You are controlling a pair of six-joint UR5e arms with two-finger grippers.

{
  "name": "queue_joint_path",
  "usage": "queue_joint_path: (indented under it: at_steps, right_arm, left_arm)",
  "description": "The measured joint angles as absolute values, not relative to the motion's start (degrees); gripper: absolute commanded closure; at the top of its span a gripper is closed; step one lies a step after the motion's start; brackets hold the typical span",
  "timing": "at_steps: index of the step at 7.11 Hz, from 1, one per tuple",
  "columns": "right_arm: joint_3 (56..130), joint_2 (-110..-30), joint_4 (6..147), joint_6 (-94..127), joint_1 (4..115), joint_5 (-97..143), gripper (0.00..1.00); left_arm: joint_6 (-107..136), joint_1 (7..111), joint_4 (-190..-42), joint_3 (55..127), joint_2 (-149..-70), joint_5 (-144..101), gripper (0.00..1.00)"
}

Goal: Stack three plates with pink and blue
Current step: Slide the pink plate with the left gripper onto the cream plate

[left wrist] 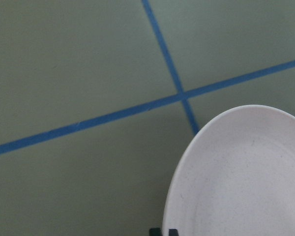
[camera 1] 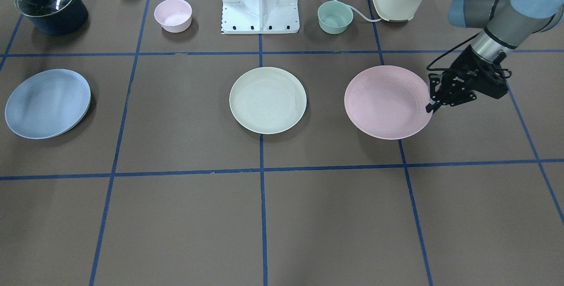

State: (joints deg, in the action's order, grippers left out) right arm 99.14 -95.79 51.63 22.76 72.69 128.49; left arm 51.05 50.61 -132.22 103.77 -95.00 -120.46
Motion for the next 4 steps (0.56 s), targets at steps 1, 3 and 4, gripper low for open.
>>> queue_joint_path:
  at_steps: [1, 3, 4]
  right_arm:
    - [99.14, -95.82, 51.61, 22.76, 72.69, 128.49, 0.00]
    - [99.14, -95.83, 51.59, 22.78, 72.69, 128.50, 0.00]
    - [99.14, -95.81, 51.59, 22.82, 72.69, 128.50, 0.00]
  left_arm:
    - [57.23, 45.88, -129.65, 103.96, -99.86, -118.11, 1.00]
    - [66.55, 37.34, -127.75, 100.09, -108.89, -111.55, 1.00]
    - [68.90, 34.95, -127.49, 98.15, -111.74, -109.73, 1.00]
